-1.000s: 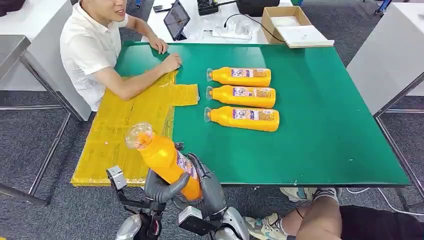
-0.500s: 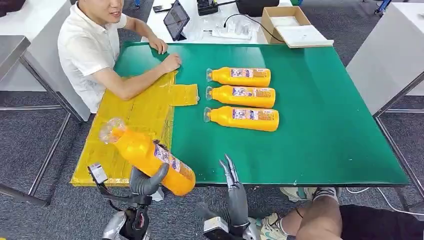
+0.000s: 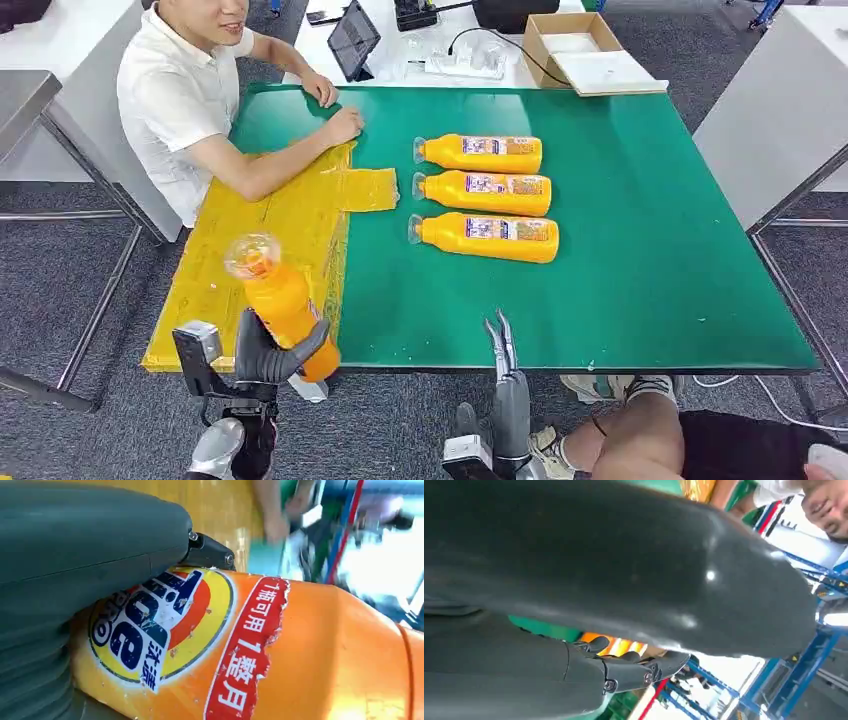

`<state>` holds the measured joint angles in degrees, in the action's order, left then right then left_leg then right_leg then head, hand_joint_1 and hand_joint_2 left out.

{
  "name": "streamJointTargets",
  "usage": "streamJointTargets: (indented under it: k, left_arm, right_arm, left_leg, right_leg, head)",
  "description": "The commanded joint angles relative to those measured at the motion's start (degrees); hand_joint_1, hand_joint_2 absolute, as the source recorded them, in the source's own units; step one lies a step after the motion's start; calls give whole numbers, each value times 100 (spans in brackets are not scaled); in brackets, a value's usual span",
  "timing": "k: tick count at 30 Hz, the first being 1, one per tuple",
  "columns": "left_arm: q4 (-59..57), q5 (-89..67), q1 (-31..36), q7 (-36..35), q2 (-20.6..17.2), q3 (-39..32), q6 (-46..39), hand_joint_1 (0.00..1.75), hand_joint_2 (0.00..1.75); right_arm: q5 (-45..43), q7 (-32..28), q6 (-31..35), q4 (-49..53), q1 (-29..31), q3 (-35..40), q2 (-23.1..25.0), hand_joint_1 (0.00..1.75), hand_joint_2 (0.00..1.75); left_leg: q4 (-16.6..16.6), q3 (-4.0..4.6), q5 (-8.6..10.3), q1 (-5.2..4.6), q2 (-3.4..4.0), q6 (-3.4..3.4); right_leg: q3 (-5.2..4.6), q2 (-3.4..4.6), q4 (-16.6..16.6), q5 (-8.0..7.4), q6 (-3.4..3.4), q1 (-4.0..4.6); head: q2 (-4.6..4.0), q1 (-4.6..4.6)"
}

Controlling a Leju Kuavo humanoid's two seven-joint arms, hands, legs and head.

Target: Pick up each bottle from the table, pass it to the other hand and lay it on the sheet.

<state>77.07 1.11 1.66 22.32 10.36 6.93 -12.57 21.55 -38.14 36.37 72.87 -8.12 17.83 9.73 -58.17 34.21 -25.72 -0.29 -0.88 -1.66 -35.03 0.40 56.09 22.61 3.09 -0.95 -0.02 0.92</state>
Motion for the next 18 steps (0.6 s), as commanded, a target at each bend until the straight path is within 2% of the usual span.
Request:
streamJointTargets:
  k: [1, 6, 8, 10, 12, 16, 18]
  left_arm:
    - [-394, -5123, 678, -786, -306, 153, -2552, 175, 175]
    - [-1369, -5934, 1504, -1411, -407, 410, -2016, 175, 175]
    - [-2021, -6885, 1975, -1919, -522, 586, -2043, 175, 175]
    - [-2471, -7235, 2300, -2117, -526, 694, -1653, 175, 175]
    - [-2679, -7277, 2490, -2167, -525, 761, -1385, 175, 175]
    - [-2679, -7276, 2508, -2173, -524, 757, -1380, 175, 175]
    - [-2822, -7301, 2648, -2301, -556, 834, -1057, 175, 175]
  right_arm:
    - [122, -165, 363, 693, -108, -609, 210, 0, 0]
    - [63, -118, 363, 393, 123, -457, 154, 0, 0]
    - [-22, -125, 330, 279, 241, -369, 147, 0, 0]
    - [-40, -120, 272, 242, 305, -320, 143, 0, 0]
    - [-29, -111, 211, 266, 327, -304, 129, 0, 0]
    - [-28, -110, 208, 269, 332, -303, 127, 0, 0]
    - [5, -100, 185, 311, 326, -333, 122, 0, 0]
  left_leg:
    - [1, -9, -3, 4, -1, 11]
    - [3, -14, 4, 5, -12, 7]
    - [7, -21, 7, 5, -17, 10]
    - [6, -22, 8, 6, -16, 11]
    - [5, -16, 10, 3, -15, 5]
    - [4, -20, 6, 5, 3, 3]
    - [6, -28, 2, 5, 6, 5]
  right_leg:
    - [9, -10, 2, 6, -12, 5]
    - [16, -19, -2, 3, -10, 5]
    - [26, -26, -5, 2, -13, 6]
    - [28, -25, -5, 0, -14, 8]
    - [20, -21, -3, -2, -9, 4]
    - [22, -4, -3, -2, -9, 6]
    - [28, -4, -2, 3, -11, 6]
  head:
    - [0, -4]
    - [0, -2]
    - [0, -2]
    - [0, -2]
    - [0, -2]
    - [0, -2]
    - [0, -2]
